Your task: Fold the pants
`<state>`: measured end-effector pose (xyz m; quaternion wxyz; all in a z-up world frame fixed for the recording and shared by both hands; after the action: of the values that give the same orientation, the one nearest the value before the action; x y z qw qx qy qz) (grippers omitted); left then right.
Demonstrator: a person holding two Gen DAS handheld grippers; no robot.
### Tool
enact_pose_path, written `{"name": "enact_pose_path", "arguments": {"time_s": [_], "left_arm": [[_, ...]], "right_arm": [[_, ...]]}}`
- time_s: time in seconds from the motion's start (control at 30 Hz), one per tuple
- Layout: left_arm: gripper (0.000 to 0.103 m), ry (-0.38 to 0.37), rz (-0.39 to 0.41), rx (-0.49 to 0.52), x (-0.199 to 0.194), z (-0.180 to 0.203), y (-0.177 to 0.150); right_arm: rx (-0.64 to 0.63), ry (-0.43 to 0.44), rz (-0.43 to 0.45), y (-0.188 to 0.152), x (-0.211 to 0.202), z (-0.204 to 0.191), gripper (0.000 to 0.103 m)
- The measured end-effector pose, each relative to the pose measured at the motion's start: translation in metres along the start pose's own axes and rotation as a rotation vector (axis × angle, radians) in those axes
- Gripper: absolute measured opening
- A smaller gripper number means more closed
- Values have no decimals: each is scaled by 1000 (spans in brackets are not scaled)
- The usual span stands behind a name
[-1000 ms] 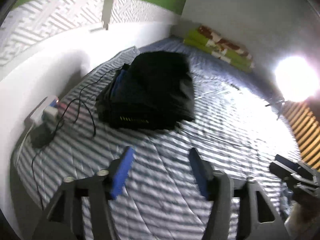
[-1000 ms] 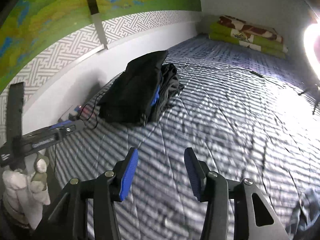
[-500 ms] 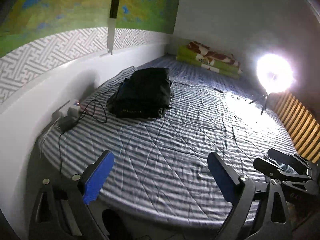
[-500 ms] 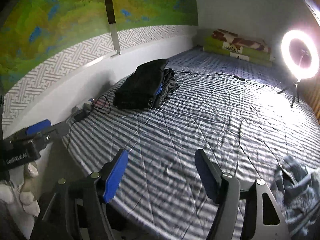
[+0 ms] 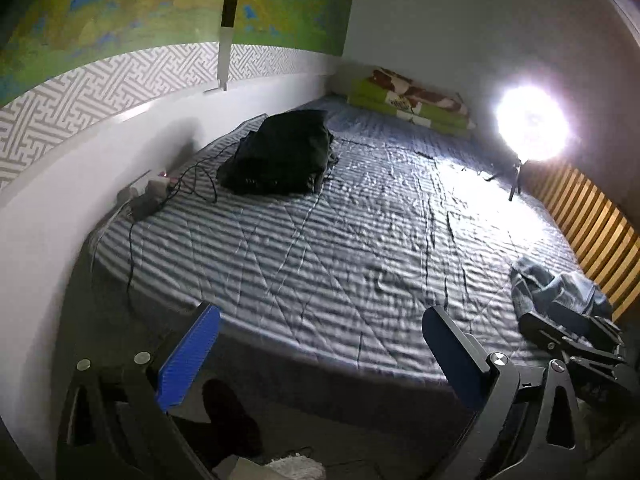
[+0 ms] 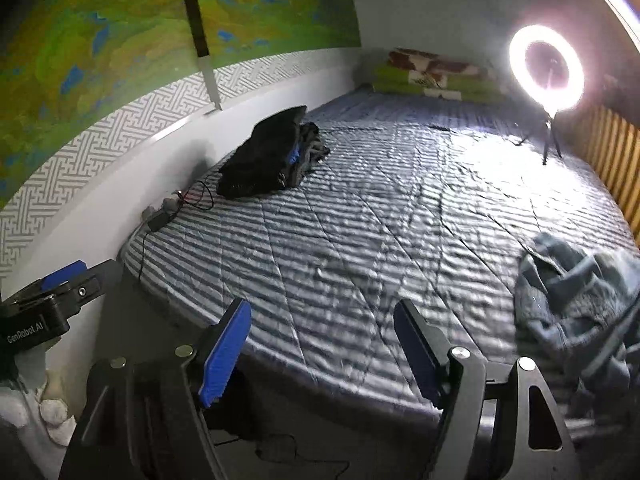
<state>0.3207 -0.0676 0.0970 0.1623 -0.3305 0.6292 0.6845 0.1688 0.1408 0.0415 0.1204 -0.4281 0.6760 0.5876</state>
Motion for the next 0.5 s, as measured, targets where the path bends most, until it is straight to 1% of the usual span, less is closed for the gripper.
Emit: {"name": "enact_pose_path", "arguments": {"time_s": [0.07,0.17,0.4,0.5], "left_arm": [[102,3,-6,0,-3,1,-5],[102,14,5,-3,-6,3,-7],[102,8,-5,10,-5,10,-7],[102,5,-2,25,-5,13,-4]], "right_arm": [[-3,-17,1,-4,-5,6,70],[-11,-33,4,-7,-9,7,70],[-35,-50,26,-9,-17,2,70],[-27,-42,34,-6,-20,4,70]]}}
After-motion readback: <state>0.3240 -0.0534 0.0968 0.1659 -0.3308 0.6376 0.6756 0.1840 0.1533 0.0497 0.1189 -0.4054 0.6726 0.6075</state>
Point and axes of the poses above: each gripper's, at about its wrist camera, not at the fingertips, and x roughly the way its jaws point, z to its right, y to its top, the point moved 4 cm from there along x, roughly the way its jaws point, and after that the axes turned 9 degrees about x, right-handed, at the moved point
